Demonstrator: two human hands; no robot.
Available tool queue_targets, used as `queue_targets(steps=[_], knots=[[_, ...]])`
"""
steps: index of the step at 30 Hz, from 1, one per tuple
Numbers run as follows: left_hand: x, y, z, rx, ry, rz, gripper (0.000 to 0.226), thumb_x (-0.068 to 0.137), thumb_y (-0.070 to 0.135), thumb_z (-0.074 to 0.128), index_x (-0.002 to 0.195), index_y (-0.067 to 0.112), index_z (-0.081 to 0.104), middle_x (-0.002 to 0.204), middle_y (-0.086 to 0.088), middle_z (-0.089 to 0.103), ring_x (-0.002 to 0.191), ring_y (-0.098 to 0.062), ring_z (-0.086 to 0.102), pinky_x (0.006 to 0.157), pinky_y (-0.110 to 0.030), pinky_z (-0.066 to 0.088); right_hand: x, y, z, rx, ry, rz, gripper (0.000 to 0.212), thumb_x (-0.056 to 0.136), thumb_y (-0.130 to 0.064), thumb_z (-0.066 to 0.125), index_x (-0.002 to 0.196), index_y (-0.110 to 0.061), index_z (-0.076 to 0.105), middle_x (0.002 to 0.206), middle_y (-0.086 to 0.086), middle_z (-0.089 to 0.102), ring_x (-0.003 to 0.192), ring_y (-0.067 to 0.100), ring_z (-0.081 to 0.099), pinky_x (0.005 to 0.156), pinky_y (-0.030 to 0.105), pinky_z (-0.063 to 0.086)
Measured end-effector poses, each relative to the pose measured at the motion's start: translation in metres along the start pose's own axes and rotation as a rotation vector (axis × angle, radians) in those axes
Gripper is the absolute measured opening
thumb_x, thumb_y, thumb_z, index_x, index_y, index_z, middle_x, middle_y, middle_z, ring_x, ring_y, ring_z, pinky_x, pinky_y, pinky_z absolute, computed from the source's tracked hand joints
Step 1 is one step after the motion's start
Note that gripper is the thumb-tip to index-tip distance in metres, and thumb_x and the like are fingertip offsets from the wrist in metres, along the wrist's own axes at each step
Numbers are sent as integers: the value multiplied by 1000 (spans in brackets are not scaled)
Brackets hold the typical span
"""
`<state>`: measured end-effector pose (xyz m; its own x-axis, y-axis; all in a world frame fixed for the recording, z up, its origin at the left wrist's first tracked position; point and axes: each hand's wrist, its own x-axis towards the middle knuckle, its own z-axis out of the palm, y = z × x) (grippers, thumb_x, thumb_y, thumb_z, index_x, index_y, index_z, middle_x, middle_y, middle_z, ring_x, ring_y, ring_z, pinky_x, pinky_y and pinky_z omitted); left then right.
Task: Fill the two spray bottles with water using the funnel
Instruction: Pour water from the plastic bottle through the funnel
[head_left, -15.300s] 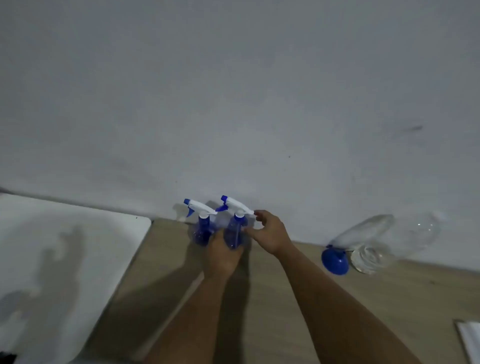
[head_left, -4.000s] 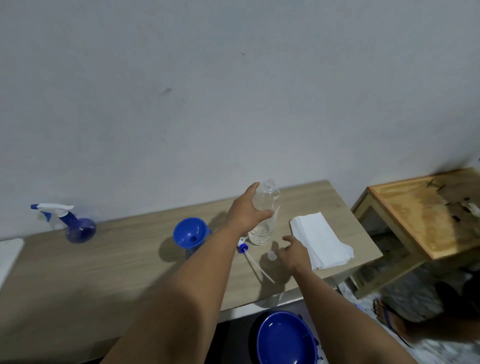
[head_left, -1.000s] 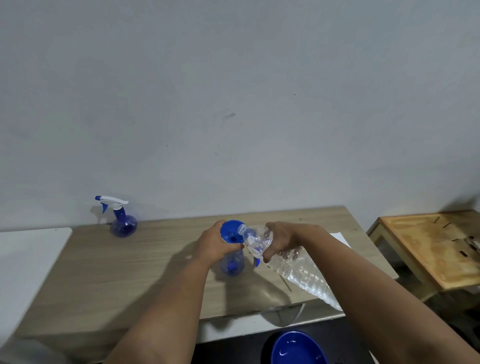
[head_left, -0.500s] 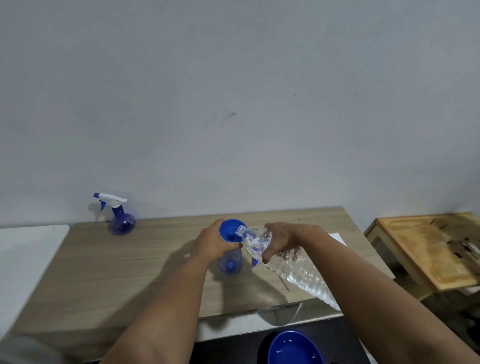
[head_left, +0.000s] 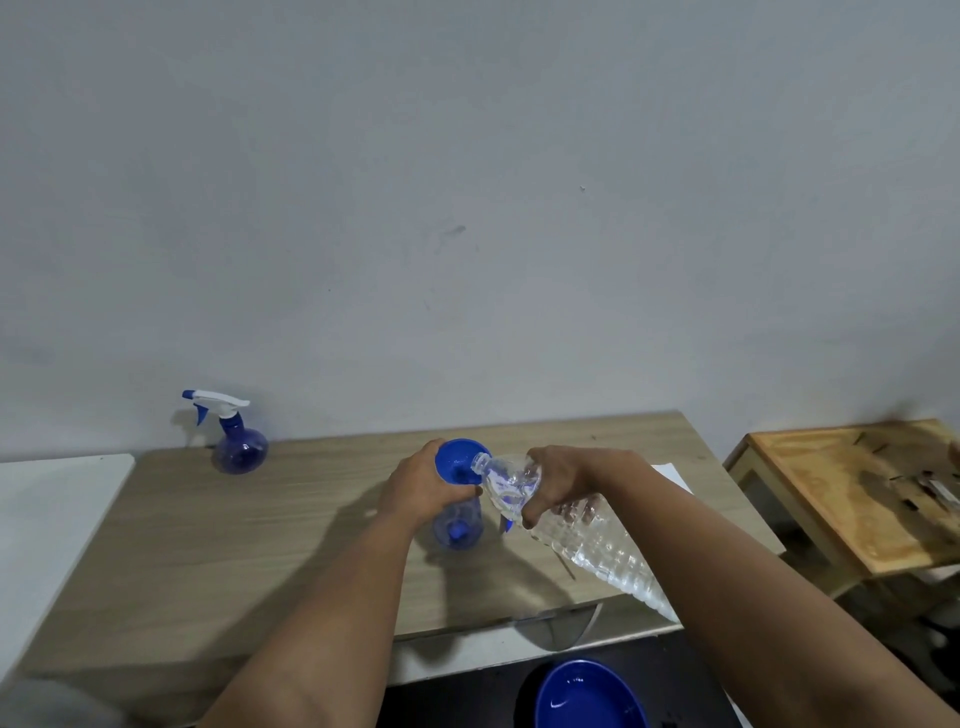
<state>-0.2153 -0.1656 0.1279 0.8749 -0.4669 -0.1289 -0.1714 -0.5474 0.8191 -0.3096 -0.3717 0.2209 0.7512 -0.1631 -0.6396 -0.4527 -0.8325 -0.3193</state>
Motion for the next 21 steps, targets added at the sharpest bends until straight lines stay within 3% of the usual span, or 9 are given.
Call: queue_targets(steps=[6,12,14,17,21], knots=[[-2,2,-1,12,-5,8,65,48,57,81,107,49,55,102,21,68,98,-12,66,89,-39,56,0,1,1,5,-3,-6,85,74,-30,92,143,-12,45,96,-10,54,98,30,74,81,59,65],[-1,1,-2,41,-1,-2,70,48,58,82,112,45,58,101,23,69,95,-10,67,87,-39,57,15,17,5,98,60,-35,98,63,-38,94,144,-20,41,96,-6,59,76,22,72,70,49,68],[-1,2,-2,41,4,-8,72,47,59,83,113,45,58,102,23,69,96,-10,67,88,-38,57,19,25,9,167,78,-39,86,63,-37,92,134,-27,44,91,3,69,69,23,71,66,42,67],[-3,3,-2,46,13,-10,75,47,62,83,115,45,57,105,24,67,99,-9,65,89,-38,56,25,39,13,339,163,-98,69,68,-31,93,122,-30,48,81,3,72,62,21,68,63,38,60],[-4,5,-2,45,10,-8,71,48,62,83,112,44,58,102,23,68,96,-8,66,87,-40,57,33,62,9,535,340,-184,67,71,-27,95,121,-29,51,86,10,71,64,18,67,58,34,57]])
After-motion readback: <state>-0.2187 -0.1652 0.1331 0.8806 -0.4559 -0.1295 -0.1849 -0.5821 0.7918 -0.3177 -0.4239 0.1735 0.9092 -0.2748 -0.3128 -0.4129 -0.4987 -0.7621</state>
